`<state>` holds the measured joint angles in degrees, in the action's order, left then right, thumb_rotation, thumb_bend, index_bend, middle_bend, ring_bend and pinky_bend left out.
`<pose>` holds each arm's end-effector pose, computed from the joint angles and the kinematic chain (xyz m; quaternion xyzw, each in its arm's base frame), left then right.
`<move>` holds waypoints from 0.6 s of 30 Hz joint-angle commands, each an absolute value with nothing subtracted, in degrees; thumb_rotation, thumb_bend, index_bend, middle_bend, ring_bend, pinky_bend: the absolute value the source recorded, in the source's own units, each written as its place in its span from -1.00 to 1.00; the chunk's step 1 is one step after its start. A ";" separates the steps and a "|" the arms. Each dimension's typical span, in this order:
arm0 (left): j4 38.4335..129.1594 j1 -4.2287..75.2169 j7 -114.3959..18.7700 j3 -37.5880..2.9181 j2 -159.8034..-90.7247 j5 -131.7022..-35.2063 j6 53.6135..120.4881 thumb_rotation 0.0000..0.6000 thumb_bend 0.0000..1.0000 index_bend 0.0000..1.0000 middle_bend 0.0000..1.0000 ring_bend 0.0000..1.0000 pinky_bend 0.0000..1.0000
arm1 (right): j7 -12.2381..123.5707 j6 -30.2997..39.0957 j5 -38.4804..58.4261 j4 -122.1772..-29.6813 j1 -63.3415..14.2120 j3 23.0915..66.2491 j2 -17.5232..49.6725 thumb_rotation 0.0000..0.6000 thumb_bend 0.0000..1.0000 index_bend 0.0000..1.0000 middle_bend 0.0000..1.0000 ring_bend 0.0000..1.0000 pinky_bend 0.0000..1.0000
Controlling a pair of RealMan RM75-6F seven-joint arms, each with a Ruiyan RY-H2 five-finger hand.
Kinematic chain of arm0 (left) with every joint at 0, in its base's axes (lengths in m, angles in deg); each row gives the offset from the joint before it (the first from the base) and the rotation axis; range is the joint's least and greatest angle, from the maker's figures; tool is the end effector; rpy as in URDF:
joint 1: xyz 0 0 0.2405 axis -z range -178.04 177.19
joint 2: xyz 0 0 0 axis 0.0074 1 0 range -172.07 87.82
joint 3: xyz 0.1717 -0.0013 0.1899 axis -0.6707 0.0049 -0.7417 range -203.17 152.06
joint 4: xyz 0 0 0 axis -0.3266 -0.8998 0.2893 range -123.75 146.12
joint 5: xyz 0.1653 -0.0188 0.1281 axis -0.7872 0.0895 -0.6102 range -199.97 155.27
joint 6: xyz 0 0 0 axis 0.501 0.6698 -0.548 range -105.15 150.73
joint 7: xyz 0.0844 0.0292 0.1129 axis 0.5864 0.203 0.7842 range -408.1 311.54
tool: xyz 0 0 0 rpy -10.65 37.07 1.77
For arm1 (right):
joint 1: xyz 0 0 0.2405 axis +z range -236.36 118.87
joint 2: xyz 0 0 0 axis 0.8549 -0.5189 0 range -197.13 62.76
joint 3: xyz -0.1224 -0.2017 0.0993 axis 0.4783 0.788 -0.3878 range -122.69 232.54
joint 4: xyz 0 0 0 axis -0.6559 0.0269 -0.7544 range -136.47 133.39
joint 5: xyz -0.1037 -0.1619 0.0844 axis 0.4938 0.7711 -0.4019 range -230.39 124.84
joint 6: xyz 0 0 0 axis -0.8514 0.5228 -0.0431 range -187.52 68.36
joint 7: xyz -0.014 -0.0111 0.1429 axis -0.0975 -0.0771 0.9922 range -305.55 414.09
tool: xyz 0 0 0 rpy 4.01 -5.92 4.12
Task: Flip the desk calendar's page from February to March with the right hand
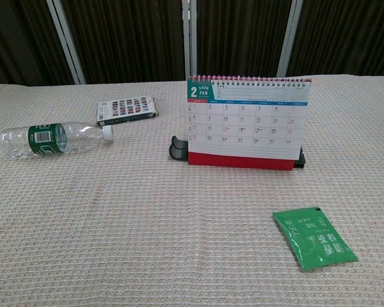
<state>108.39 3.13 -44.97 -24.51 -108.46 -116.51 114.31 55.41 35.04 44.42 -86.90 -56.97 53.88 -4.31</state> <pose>-0.2722 0.1644 0.1450 -0.6002 -0.3592 -0.4526 0.5531 -0.3111 -0.1558 0.1815 0.6381 -0.2889 0.4109 0.5835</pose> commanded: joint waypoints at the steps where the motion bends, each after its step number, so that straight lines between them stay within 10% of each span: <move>1: 108.36 3.13 -45.00 -24.50 -108.45 -116.48 114.30 1.00 -0.81 -1.00 -1.00 -1.00 -1.00 | 55.41 35.05 44.41 -86.94 -56.97 53.87 -4.33 1.00 -0.88 -1.00 -1.00 -1.00 -1.00; 14: 108.54 3.27 -46.28 -23.81 -107.96 -115.73 114.50 1.00 -0.81 -1.00 -1.00 -1.00 -1.00 | 57.13 34.20 44.53 -89.14 -56.47 54.04 -4.38 1.00 -0.87 -1.00 -0.94 -0.95 -0.92; 18: 108.66 3.39 -46.73 -23.57 -107.80 -115.52 114.47 1.00 -0.81 -1.00 -1.00 -1.00 -1.00 | 58.17 33.77 44.89 -91.91 -55.71 53.72 -3.90 1.00 -0.78 -1.00 -0.16 -0.08 -0.08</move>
<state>108.63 3.37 -46.70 -23.60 -107.83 -115.54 114.47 57.56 34.06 44.65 -90.78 -56.17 53.90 -4.20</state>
